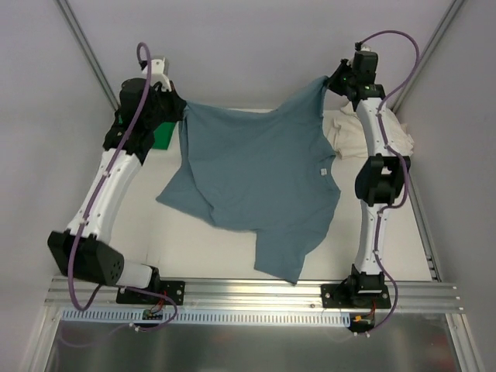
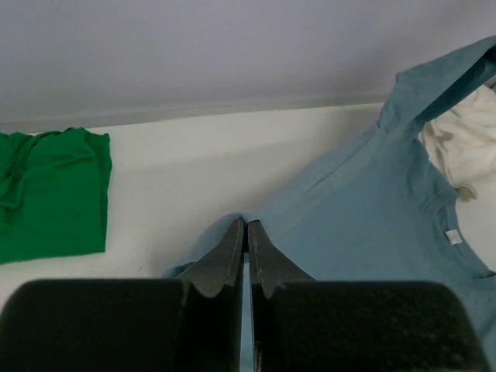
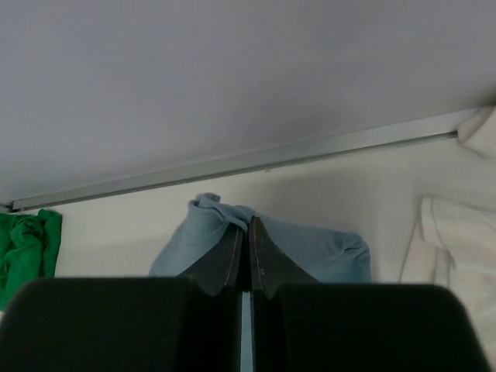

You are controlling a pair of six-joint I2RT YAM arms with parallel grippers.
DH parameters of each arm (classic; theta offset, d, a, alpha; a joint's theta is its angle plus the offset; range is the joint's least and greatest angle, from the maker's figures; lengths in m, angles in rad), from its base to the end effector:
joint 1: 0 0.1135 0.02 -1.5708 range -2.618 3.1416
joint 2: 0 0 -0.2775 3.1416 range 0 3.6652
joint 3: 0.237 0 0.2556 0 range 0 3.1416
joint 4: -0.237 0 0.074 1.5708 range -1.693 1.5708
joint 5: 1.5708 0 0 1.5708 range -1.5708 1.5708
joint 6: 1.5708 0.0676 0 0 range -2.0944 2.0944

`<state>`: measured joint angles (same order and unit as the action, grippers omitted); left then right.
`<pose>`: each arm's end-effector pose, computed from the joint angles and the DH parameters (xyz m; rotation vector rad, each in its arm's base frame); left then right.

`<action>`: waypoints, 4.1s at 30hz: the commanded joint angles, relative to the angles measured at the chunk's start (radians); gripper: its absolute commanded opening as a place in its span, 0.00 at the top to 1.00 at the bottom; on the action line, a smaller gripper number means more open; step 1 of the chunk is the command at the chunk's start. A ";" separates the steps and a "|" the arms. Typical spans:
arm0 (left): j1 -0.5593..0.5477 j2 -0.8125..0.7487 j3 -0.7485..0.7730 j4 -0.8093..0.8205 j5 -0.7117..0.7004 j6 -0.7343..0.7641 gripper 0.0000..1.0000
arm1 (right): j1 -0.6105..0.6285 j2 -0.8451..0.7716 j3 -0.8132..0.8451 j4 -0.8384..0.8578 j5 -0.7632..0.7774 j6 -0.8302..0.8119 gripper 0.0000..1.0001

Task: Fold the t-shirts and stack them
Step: Flatten out the tshirt

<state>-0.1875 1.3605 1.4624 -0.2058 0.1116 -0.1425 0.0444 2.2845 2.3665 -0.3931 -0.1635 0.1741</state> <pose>0.3361 -0.0714 0.4552 0.1226 1.6810 -0.3419 0.5773 0.0367 0.3604 0.0098 1.8888 0.3034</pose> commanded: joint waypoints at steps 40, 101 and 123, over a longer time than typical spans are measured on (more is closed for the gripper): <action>0.065 0.172 -0.595 0.155 0.412 -0.742 0.01 | 0.114 -1.434 -1.326 0.019 0.058 -0.059 0.01; -0.181 -0.712 -0.955 -0.505 -0.370 -1.166 0.01 | 0.112 -1.573 -1.380 -0.042 -0.016 -0.035 0.01; -0.314 -0.609 -0.537 -0.310 -0.113 -0.638 0.01 | 0.198 -0.731 -1.425 0.010 -0.113 0.056 0.01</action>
<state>-0.4919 0.7788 0.8886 -0.5091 -0.0254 -0.8463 0.2424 1.5585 0.9428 -0.3874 -0.3328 0.2192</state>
